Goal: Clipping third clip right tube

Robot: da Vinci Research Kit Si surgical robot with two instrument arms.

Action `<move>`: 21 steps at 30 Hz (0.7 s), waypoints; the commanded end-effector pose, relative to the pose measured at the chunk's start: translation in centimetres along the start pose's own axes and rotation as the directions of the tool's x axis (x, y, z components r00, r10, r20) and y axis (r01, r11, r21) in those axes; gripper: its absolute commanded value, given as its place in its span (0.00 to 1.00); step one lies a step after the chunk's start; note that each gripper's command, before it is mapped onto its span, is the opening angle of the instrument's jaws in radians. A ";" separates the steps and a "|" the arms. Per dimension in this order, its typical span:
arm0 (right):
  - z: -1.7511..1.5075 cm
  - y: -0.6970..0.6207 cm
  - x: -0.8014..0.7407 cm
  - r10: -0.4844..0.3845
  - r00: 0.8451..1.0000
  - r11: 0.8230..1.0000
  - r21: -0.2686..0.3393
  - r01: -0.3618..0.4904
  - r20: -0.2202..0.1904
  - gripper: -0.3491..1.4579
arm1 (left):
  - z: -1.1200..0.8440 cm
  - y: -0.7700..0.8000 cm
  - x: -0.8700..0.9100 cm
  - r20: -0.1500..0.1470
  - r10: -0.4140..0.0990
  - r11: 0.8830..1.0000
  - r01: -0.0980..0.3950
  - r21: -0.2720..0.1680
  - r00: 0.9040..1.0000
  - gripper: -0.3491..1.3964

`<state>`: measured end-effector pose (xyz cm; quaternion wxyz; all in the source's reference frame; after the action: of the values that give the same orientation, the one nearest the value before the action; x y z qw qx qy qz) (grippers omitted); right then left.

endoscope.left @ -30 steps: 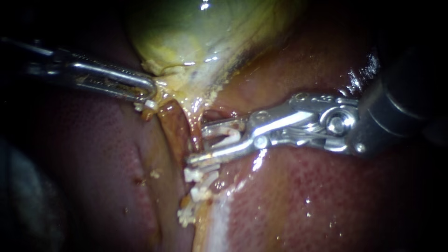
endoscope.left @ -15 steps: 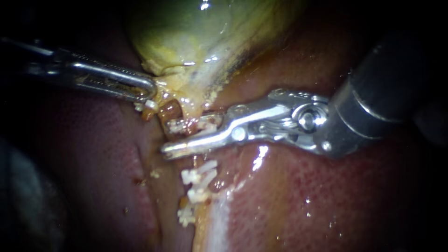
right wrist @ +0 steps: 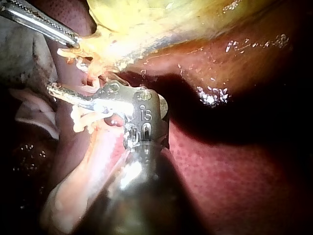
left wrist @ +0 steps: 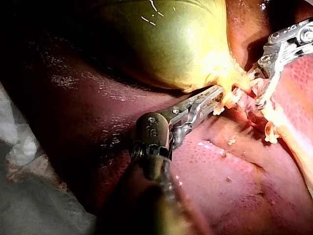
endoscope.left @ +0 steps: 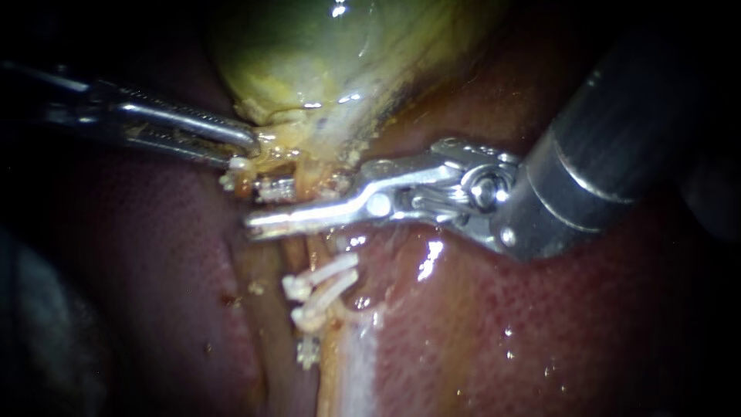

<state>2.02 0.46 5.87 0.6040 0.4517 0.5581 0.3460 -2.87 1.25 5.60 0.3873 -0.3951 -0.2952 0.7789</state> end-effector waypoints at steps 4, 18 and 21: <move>-0.03 -0.08 0.12 0.009 1.000 1.000 0.005 -0.009 -0.008 0.46 | 0.00 0.00 0.00 0.000 0.000 1.000 0.000 0.000 1.000 0.00; -0.05 -0.33 0.35 0.032 0.998 0.999 0.042 -0.030 -0.052 0.42 | 0.00 0.00 0.00 0.000 0.000 1.000 0.000 0.000 1.000 0.00; -0.06 -0.32 0.35 0.038 0.998 0.998 0.044 -0.036 -0.054 0.39 | 0.00 0.00 0.00 0.000 0.000 1.000 0.000 0.000 1.000 0.00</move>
<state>1.98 0.68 5.44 0.5710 0.4664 0.5727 0.3583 -2.87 1.25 5.60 0.3872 -0.3950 -0.2952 0.7790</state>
